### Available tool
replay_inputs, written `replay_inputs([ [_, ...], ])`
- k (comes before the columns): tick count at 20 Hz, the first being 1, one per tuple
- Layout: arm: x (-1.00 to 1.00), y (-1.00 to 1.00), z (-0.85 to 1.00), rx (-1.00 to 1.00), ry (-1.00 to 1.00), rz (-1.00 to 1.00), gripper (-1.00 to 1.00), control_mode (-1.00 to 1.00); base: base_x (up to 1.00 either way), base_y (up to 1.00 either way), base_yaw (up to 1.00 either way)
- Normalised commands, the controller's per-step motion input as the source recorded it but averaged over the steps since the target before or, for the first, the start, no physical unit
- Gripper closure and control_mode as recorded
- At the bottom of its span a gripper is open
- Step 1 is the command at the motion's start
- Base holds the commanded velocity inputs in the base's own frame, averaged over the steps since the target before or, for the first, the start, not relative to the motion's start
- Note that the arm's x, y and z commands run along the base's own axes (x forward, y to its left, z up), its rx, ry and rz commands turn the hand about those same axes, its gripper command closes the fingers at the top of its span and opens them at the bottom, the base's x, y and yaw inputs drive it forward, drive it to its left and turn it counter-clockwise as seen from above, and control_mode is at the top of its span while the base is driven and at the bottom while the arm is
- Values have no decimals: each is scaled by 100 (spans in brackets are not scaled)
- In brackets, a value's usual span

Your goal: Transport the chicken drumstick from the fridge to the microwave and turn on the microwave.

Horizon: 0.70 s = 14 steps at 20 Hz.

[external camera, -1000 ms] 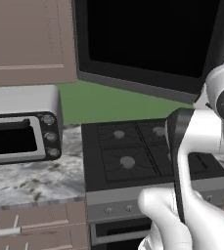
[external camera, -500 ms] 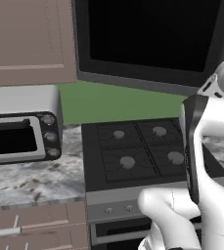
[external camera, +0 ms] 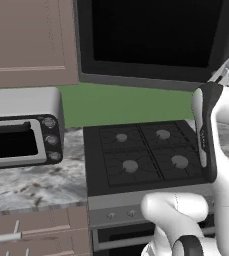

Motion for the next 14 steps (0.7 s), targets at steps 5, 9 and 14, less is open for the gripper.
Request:
replay_inputs([
  [5, 60, 0, 7, 0, 1, 10, -100, -100, 0, 0, 0],
  [9, 63, 0, 10, 0, 2, 10, -100, -100, 0, 0, 0],
  [14, 55, 2, 13, 0, 0, 8, -100, -100, 0, 0, 0],
])
